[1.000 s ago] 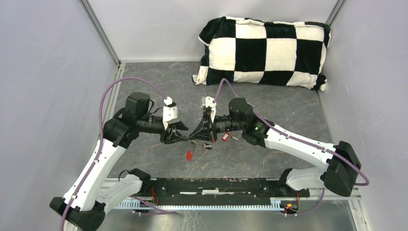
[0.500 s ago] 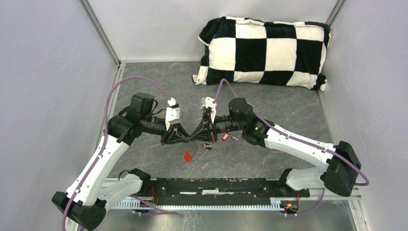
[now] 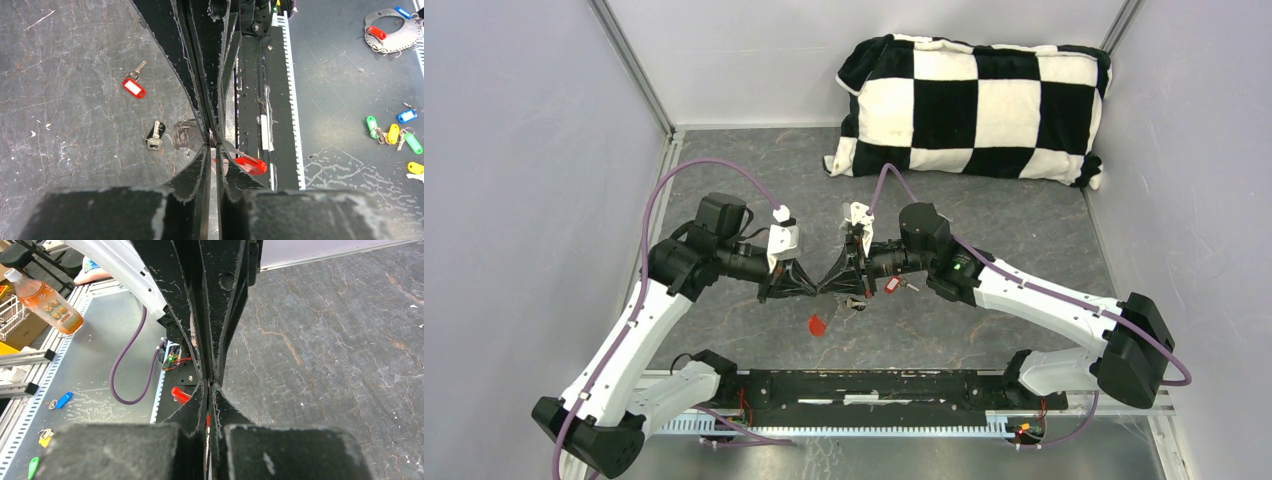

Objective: Put the keys on the keyring

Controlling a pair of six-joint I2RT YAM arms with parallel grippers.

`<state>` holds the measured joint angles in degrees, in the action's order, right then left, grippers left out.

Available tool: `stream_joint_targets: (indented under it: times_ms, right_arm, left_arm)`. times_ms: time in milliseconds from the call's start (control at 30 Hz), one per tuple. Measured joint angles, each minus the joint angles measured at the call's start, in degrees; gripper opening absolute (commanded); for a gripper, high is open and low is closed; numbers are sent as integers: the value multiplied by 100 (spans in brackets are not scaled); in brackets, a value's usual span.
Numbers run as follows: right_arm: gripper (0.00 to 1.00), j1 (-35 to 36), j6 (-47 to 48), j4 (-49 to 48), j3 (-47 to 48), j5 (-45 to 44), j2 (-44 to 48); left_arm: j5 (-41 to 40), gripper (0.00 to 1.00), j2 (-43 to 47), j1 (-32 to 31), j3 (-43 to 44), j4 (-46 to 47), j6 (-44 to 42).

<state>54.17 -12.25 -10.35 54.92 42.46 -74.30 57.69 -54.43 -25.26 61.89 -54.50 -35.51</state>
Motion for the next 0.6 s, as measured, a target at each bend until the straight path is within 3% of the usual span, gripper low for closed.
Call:
stream_joint_targets:
  times_ms: [100, 600]
  right_arm:
    - [0, 4, 20, 24, 15, 17, -2]
    - [3, 15, 190, 59, 144, 487, -50]
  left_arm:
    - [35, 2, 4, 0, 0, -26, -22]
    - [101, 2, 262, -39, -11, -116, -372]
